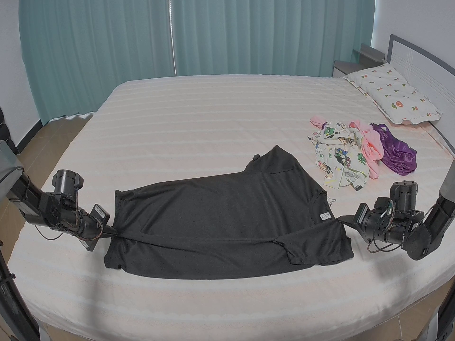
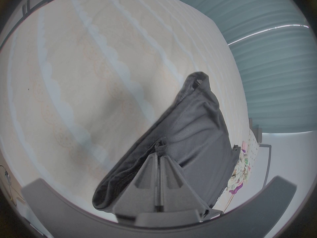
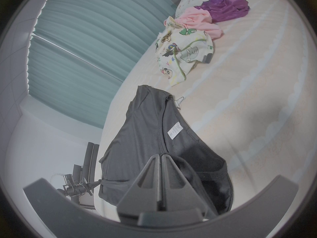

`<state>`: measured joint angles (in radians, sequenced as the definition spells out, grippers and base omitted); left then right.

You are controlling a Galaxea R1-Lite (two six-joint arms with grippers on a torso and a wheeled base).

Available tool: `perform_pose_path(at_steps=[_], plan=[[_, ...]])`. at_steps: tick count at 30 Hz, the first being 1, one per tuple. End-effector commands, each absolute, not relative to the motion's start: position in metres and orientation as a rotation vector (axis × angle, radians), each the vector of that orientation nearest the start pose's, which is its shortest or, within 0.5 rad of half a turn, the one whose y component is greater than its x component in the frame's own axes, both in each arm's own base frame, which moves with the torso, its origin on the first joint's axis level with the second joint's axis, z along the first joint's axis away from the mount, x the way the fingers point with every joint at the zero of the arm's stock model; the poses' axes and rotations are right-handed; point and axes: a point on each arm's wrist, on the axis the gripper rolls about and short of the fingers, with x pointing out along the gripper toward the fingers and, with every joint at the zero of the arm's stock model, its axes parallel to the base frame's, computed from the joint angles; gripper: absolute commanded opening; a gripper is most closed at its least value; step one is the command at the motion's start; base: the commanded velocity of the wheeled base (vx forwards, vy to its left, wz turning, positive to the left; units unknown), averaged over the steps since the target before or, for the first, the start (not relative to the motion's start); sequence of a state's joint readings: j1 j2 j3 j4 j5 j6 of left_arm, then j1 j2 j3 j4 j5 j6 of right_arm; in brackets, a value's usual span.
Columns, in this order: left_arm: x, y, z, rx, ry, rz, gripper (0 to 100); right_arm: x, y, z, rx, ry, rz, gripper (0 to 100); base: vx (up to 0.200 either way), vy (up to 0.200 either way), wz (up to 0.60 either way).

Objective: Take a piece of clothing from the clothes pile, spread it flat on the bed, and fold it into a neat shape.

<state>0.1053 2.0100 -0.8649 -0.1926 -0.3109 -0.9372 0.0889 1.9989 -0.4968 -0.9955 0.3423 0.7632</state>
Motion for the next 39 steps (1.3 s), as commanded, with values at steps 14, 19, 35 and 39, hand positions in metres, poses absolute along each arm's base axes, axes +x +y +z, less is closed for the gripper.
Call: perform_pose_path(at_steps=[14, 19, 35, 39], plan=[[0.322, 0.035, 0.064, -1.089, 0.949, 0.279, 0, 0.301, 0.034, 0.047, 0.801, 0.633, 0.213, 0, 0.000, 0.000, 0.00], [0.323, 0.034, 0.064, -1.101, 0.949, 0.275, 0, 0.304, 0.035, 0.039, 0.797, 0.619, 0.213, 0, 0.000, 0.000, 0.00], [0.300, 0.035, 0.082, -1.074, 0.922, 0.235, 100, 0.289, 0.024, 0.055, 0.873, 0.542, 0.200, 100, 0.000, 0.000, 0.00], [0.282, 0.032, 0.072, -0.960, 0.982, 0.189, 100, 0.281, 0.023, 0.053, 0.876, 0.561, 0.188, 100, 0.000, 0.000, 0.00]])
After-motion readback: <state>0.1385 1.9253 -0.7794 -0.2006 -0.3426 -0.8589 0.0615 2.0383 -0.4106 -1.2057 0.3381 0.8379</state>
